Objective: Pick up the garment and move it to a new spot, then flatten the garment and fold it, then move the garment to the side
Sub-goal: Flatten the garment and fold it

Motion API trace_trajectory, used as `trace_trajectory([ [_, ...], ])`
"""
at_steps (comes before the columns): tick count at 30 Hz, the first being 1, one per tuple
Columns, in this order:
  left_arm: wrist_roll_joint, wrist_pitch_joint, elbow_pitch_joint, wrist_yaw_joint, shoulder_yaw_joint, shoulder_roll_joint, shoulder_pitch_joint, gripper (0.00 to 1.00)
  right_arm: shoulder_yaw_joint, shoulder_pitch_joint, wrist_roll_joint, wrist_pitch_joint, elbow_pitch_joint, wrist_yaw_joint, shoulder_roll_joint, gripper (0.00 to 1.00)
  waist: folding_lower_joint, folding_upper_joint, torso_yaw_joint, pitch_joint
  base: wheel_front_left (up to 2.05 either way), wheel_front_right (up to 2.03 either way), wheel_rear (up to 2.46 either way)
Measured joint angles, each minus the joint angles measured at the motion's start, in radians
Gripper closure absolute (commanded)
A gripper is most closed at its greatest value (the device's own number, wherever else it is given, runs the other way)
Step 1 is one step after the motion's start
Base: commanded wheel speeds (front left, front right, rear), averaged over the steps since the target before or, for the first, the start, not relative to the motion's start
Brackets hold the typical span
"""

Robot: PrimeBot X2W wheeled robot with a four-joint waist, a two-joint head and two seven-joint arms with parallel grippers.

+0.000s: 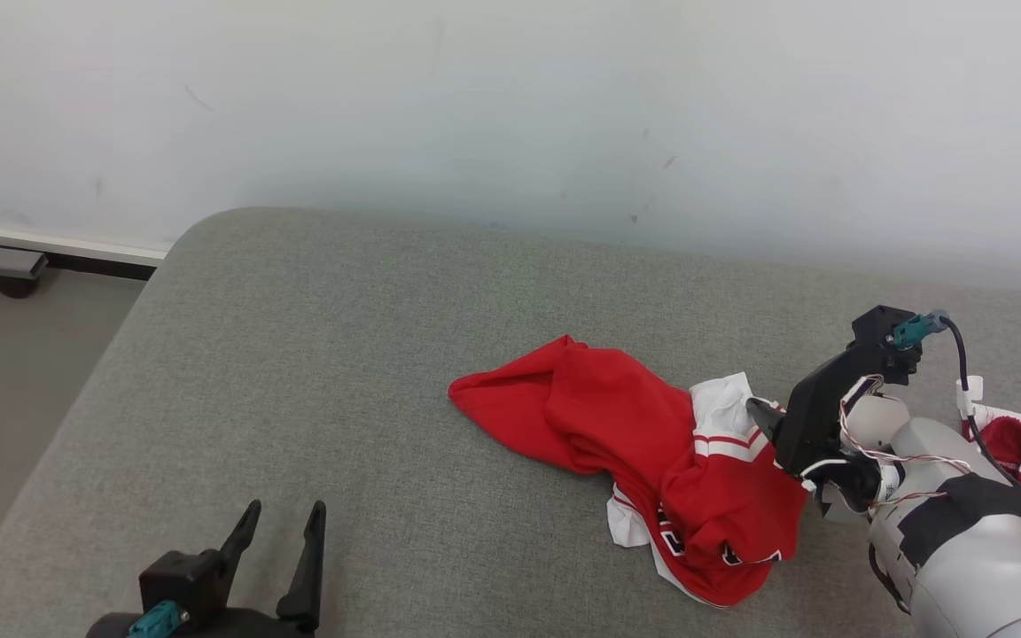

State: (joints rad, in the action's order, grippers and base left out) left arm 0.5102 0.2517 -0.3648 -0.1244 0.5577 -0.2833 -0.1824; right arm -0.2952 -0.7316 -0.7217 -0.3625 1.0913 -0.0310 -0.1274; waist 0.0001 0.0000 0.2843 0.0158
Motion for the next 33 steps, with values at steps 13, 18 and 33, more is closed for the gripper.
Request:
trace_trajectory([
  [13,-0.054,0.0,-0.004,0.0,-0.032,0.022,0.022,0.0,0.003,-0.043,-0.008,0.033,0.047,-0.034,0.01,1.0,0.0,0.0,-0.002,-0.002,0.0,0.0,0.0],
  [18,-0.064,0.0,0.006,0.0,-0.052,0.025,0.04,0.0,0.003,-0.083,-0.008,0.046,0.056,-0.047,0.01,1.0,0.0,0.0,-0.014,-0.003,0.0,0.0,0.0],
  [33,-0.107,0.0,0.011,0.002,0.003,0.074,0.023,0.0,0.147,-0.101,-0.178,-0.079,0.175,-0.034,0.019,0.0,0.0,0.0,0.022,-0.018,0.0,0.0,0.0],
])
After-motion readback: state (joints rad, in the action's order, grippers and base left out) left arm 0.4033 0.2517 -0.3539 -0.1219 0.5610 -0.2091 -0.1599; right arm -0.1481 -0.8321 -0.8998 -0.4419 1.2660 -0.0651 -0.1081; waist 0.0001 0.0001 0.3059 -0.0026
